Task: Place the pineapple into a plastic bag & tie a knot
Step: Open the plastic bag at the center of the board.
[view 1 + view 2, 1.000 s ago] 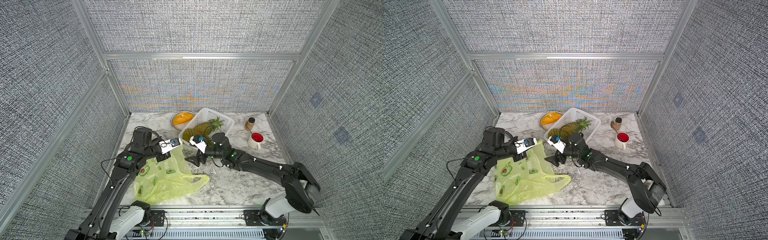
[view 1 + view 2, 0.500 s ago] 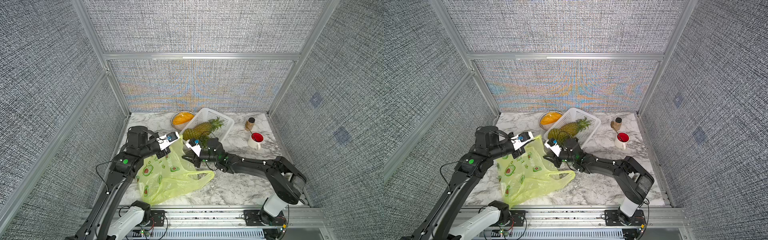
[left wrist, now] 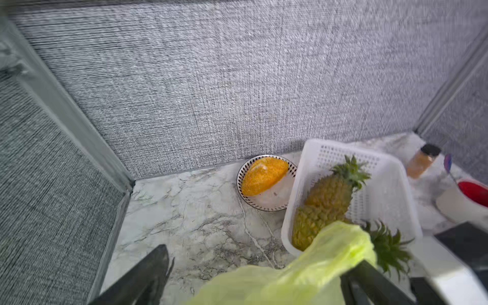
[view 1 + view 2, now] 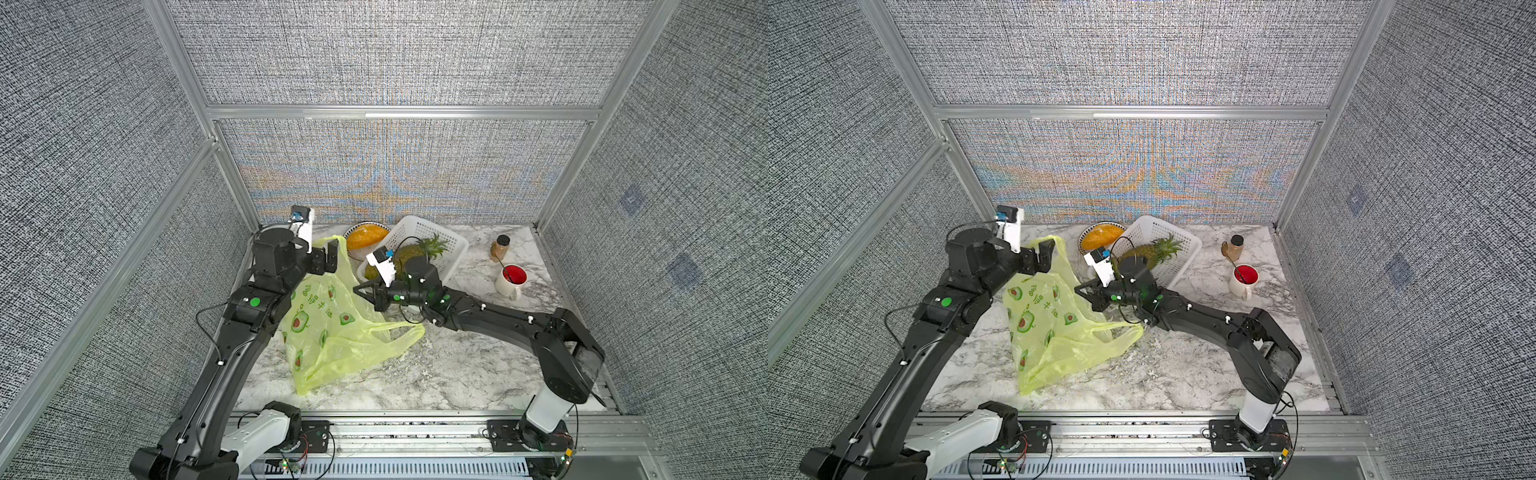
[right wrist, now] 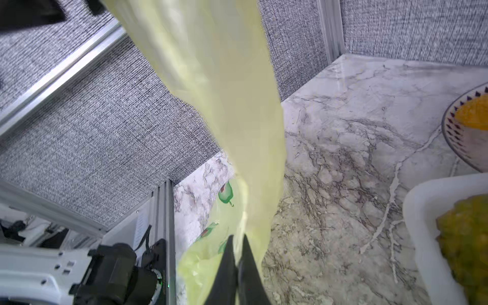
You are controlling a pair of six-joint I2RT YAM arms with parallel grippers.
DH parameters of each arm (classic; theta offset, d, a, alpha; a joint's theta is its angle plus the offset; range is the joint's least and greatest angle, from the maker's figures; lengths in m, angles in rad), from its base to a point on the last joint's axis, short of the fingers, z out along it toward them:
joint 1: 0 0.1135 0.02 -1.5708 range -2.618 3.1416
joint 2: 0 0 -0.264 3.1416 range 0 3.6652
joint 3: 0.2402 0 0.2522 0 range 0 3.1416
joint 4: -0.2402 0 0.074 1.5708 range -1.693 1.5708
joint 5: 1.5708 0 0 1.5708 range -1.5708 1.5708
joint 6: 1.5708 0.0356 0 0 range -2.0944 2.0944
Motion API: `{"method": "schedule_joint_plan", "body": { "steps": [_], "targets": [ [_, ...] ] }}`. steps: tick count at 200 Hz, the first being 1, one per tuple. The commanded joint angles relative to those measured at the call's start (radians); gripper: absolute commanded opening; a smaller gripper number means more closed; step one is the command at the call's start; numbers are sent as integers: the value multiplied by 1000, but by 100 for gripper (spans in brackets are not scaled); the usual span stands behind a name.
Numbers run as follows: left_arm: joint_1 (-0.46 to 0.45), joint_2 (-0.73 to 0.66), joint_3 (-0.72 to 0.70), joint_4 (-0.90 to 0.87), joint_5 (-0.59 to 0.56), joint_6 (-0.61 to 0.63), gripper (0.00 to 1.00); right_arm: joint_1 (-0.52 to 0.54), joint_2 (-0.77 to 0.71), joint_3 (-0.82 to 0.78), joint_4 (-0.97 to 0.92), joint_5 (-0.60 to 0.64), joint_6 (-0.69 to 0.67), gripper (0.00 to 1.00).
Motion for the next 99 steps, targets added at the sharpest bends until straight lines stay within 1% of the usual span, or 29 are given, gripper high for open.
{"method": "schedule_joint_plan", "body": {
  "steps": [1, 28, 50, 62, 69, 75, 87, 99],
  "targets": [
    [1, -4, 134, -275, -116, -178, 100, 0, 44, 83, -194, 73, 113, 0],
    [1, 10, 295, -515, -192, -238, 100, 0, 90, 152, -247, 86, 171, 0],
    [1, 17, 316, -642, -165, -300, 100, 0, 106, 183, -274, 88, 185, 0],
    [1, 20, 308, -679, -116, -339, 99, 0, 107, 191, -289, 96, 191, 0],
    [1, 22, 299, -691, -81, -377, 96, 0, 106, 198, -299, 103, 192, 0],
    [1, 22, 278, -691, -29, -411, 93, 0, 104, 202, -307, 107, 192, 0],
    [1, 20, 201, -669, 79, -483, 86, 0, 97, 204, -309, 107, 192, 0],
    [1, 14, 88, -610, 189, -546, 83, 0, 91, 204, -307, 105, 188, 0]
  ]
}}
